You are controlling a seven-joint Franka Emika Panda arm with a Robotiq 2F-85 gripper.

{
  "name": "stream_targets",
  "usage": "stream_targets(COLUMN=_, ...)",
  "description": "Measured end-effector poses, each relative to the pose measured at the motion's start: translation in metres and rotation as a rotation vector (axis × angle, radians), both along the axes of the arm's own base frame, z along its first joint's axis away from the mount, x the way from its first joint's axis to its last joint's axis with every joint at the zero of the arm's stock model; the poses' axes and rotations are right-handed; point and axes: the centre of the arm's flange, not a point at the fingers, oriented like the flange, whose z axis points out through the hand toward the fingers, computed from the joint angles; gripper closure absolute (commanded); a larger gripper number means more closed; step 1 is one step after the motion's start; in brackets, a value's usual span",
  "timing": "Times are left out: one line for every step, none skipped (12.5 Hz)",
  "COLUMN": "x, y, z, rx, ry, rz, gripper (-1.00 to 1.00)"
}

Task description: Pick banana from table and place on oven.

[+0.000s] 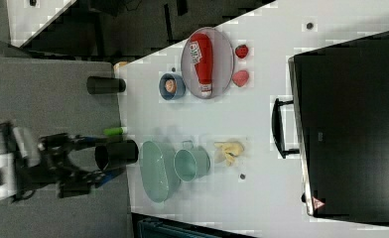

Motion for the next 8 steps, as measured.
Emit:
stream_targets(x=-0.01, y=0.019, z=0.008, rx=-0.003, ry=-0.001, rz=0.001, gripper=-1.0)
stream_targets(x=-0.018, y=0.034, z=0.014, rx=-0.001, ry=0.0, rz=0.009, gripper=-1.0)
stream_targets(x=-0.021, y=0.043, z=0.017, rx=-0.004, ry=-0.006, rz=0.008, gripper=-1.0)
stream_targets(x=-0.022, y=0.044, z=0.014, rx=-0.007, ry=-0.001, rz=0.006, gripper=-1.0)
stream_targets(x=-0.022, y=0.043, z=0.007, rx=-0.002, ry=0.012, rz=-0.014, gripper=-1.0)
stream_targets(x=-0.018, y=0.038, z=0.0, rx=0.01, ry=0.022, rz=-0.034, gripper=-1.0)
stream_targets(x=-0.011, y=0.03, z=-0.009, rx=0.013, ry=0.032, rz=-0.051, gripper=-1.0)
stream_targets(x=-0.007, y=0.023, z=-0.016, rx=0.007, ry=0.046, rz=-0.068, gripper=-1.0)
